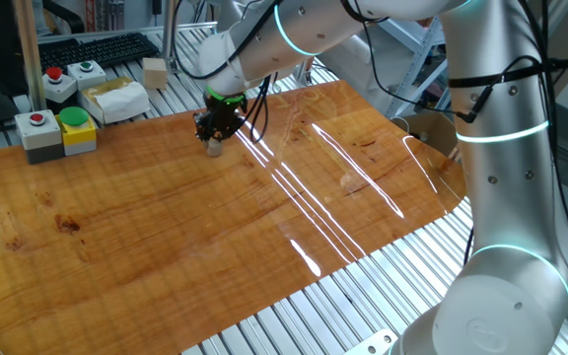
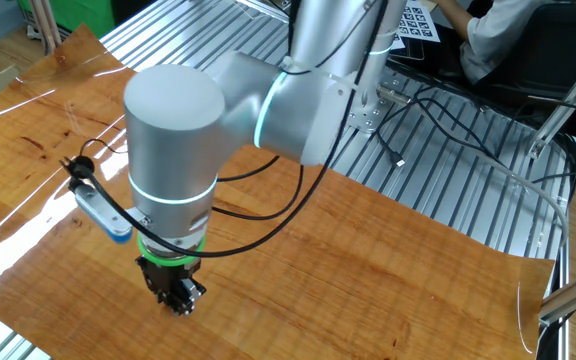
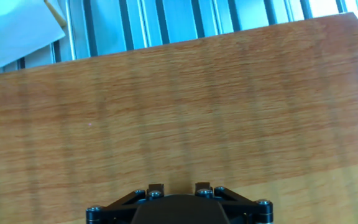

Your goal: Hold a small block with the gripper and sweep it from left to right on the table

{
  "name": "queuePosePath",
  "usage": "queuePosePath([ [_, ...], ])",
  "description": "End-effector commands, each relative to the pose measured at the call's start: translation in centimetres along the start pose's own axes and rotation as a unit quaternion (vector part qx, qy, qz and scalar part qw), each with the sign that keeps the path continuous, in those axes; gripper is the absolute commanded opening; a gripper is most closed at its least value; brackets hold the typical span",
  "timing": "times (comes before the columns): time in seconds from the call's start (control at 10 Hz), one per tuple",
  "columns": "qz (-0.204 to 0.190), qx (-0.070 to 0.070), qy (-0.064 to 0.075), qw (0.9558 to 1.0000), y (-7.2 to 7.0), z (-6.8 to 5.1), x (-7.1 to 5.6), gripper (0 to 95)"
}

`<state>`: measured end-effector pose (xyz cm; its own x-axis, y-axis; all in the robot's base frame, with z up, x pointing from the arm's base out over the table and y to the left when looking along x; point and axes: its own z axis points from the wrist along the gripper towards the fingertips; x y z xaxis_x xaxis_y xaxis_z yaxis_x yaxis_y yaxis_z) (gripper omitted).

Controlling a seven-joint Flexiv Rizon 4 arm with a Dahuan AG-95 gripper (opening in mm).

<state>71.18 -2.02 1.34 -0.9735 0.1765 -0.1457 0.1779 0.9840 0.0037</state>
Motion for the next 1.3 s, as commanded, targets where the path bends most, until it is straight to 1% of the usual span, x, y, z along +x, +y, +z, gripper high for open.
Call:
queuePosePath([
  [0.1, 0.009, -0.002, -0.001, 1.0000, 0.6, 0.1, 0.1, 0.0],
  [0.2, 0.016, -0.002, -0.002, 0.9999, 0.9, 0.3, 0.3, 0.0],
  [0.4, 0.024, 0.007, 0.000, 0.9997, 1.5, -0.1, 0.6, 0.0],
  [0.5, 0.027, 0.005, 0.001, 0.9996, 1.7, -0.3, 0.7, 0.0],
  [0.9, 0.037, 0.004, -0.001, 0.9993, 2.3, 0.0, 1.1, 0.0],
  [1.3, 0.038, 0.005, 0.010, 0.9992, 2.7, -0.4, 1.5, 0.0],
])
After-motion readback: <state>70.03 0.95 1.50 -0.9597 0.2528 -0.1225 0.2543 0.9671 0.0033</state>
